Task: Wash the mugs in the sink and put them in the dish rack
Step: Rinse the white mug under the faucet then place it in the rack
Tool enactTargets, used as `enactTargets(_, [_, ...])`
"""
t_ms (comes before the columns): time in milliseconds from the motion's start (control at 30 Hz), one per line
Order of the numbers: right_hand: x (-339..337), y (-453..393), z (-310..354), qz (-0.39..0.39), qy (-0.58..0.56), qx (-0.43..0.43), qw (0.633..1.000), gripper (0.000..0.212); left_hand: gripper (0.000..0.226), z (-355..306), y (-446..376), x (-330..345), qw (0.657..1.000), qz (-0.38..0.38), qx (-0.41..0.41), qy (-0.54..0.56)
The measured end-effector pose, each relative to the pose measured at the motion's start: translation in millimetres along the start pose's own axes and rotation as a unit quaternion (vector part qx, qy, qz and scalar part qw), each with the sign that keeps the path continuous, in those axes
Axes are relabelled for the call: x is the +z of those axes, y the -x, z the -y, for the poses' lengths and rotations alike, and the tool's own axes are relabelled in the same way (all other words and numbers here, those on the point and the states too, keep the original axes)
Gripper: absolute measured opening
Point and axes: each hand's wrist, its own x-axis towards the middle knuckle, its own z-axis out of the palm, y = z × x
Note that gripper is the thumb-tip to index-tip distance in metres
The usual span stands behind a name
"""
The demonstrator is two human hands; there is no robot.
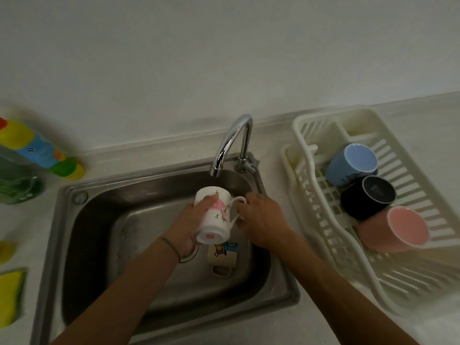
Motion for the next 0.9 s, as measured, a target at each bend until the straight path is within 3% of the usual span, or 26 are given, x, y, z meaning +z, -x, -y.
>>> enactTargets(300, [-40.1, 22.3, -8.5, -0.005, -0.068, 0.051, 0.996, 0.029, 0.048, -35.3, 52.8, 21.7, 0.997, -0.017, 0.079, -0.015])
enactTargets(400, [-56.0, 28.6, -16.3, -0.024, -0.103, 0.068, 0.992, 0.025, 0.048, -35.7, 74.4, 37.8, 0.974, -0.019, 0.219, -0.060])
enactTargets(533, [-73.9, 41.1, -36.9, -0.064, -0.156, 0.085, 0.982, 0.020, 0.081, -25.6, 88.7, 62.3, 0.921, -0.050, 0.368, -0.122])
enactTargets(667, [-81.8, 62.2, -69.1, -0.073, -0.139, 0.115, 0.981, 0.025, 0.087, -14.6, 87.4, 86.8, 0.942, -0.046, 0.329, -0.047])
enactTargets(767, [-84.1, 76.1, -92.1, -0.067, -0.139, 0.139, 0.978, 0.028, 0.066, -6.7, 86.7, 114.1, 0.953, 0.002, 0.300, 0.033])
enactTargets(833, [-85.7, 82.2, -106.0, -0.077, -0.162, 0.151, 0.972, 0.024, 0.071, -5.4, 86.0, 134.7, 0.941, 0.023, 0.337, 0.004])
enactTargets(900, [-89.9, 87.1, -118.5, -0.092, -0.197, 0.164, 0.962, 0.020, 0.079, -12.6, 84.8, 153.0, 0.902, 0.036, 0.419, -0.095])
